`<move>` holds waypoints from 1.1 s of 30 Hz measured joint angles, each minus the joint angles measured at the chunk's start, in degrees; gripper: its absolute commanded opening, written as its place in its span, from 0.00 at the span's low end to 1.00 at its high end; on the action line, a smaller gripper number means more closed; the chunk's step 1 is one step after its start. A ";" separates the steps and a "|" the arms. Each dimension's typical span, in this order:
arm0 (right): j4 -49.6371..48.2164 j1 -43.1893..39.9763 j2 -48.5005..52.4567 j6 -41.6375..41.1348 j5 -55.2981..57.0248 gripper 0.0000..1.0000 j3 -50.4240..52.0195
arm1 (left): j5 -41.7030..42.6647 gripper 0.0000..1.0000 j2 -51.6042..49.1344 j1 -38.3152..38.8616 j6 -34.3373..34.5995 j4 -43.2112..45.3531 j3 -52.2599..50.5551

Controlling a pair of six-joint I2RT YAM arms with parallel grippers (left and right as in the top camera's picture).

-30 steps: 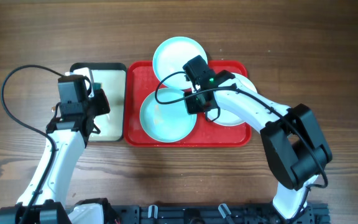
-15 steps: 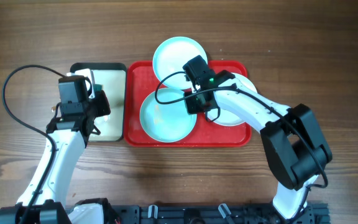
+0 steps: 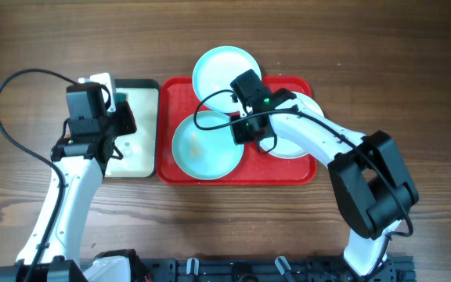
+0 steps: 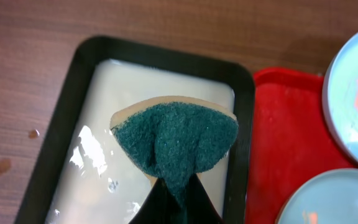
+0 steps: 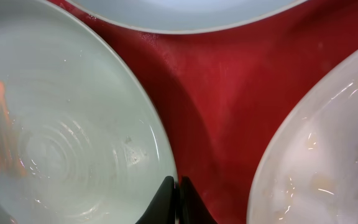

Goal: Clean dirty plates on tray and stack at the side

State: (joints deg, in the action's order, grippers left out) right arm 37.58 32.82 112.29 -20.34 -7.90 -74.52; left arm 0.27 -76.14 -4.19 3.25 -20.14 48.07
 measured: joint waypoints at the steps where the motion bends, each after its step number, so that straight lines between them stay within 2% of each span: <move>1: -0.02 0.00 0.00 -0.02 -0.02 0.04 0.00 | 0.00 0.04 0.00 0.00 0.04 -0.42 0.13; 5: -0.02 0.00 0.00 -0.04 -0.02 0.04 0.00 | 2.12 0.04 0.00 1.14 2.38 -2.34 0.11; 9: -0.04 0.00 0.00 -0.04 -0.04 0.04 0.00 | 7.50 0.04 0.00 4.87 8.31 -2.43 0.11; 12: -0.04 0.00 0.00 -0.04 -0.04 0.04 0.00 | 10.95 0.04 0.00 9.46 14.10 -2.43 0.11; 16: -0.04 0.00 0.00 -0.04 -0.04 0.04 0.00 | 12.02 0.04 -0.15 15.39 18.56 -2.56 0.11; 20: -0.09 0.00 0.00 -0.04 -0.04 0.04 0.00 | 11.13 0.04 -2.82 20.74 23.45 -3.56 0.15; 26: -0.09 0.00 0.00 -0.04 -0.04 0.04 0.00 | 8.76 0.04 -9.77 25.64 26.40 -3.72 0.15; 33: -0.11 0.00 0.00 -0.04 -0.07 0.04 0.00 | 3.34 0.04 -10.88 26.21 29.29 -5.22 0.15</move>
State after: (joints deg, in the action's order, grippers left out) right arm 37.47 32.82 112.29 -20.38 -7.97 -74.52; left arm 3.62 -87.02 22.02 32.53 -25.36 48.23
